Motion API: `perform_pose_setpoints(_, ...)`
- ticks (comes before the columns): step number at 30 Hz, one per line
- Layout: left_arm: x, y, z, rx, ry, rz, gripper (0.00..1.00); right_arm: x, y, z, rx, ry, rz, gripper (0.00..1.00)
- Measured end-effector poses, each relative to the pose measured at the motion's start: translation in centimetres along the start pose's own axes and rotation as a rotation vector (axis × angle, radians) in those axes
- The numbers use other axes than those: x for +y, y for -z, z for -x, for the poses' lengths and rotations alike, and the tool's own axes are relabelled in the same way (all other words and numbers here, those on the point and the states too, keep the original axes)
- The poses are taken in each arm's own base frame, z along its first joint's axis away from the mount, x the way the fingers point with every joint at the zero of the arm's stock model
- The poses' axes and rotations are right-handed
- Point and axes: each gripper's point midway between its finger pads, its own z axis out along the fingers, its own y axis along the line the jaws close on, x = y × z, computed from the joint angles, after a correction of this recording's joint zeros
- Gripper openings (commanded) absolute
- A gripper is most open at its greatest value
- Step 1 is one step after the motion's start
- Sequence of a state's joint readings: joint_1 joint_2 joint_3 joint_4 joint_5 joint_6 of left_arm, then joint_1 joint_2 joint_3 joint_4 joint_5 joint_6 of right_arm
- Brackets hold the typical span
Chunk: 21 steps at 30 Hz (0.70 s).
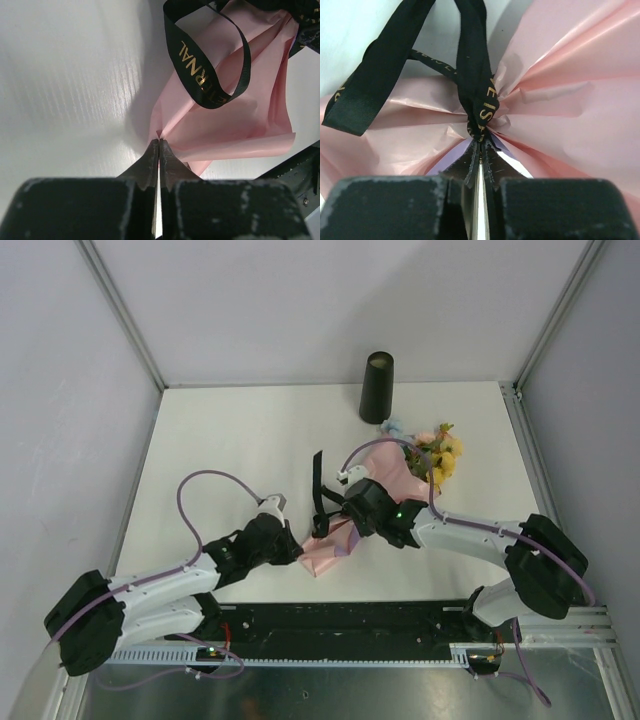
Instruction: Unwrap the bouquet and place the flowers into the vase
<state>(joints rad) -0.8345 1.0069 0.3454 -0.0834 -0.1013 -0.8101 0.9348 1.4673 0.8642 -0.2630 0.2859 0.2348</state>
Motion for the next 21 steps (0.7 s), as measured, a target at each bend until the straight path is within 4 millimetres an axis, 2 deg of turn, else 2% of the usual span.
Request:
perform_pose_setpoints(4, 0.2, 0.2, 0.4, -0.022, 0.006, 0.011, 0.00, -0.7, 0.3, 0.2, -0.010, 0.001, -0.035, 0.00)
perform_pose_setpoints(11, 0.2, 1.2, 2.0, -0.103, 0.053, 0.023, 0.00, -2.4, 2.3, 0.0, -0.071, -0.044, -0.070, 0.00)
perform_pose_setpoints(17, 0.6, 1.5, 2.5, -0.133, 0.089, 0.047, 0.00, -2.8, 1.8, -1.0, -0.107, -0.102, -0.062, 0.00)
perform_pose_setpoints(20, 1.1, 1.7, 2.5, -0.139, 0.104, 0.068, 0.00, -2.2, 1.5, -0.4, -0.143, -0.123, -0.017, 0.00)
perform_pose_setpoints(21, 1.3, 1.8, 2.5, -0.142, 0.108, 0.077, 0.06, -2.0, 1.4, 0.2, -0.161, -0.129, 0.003, 0.00)
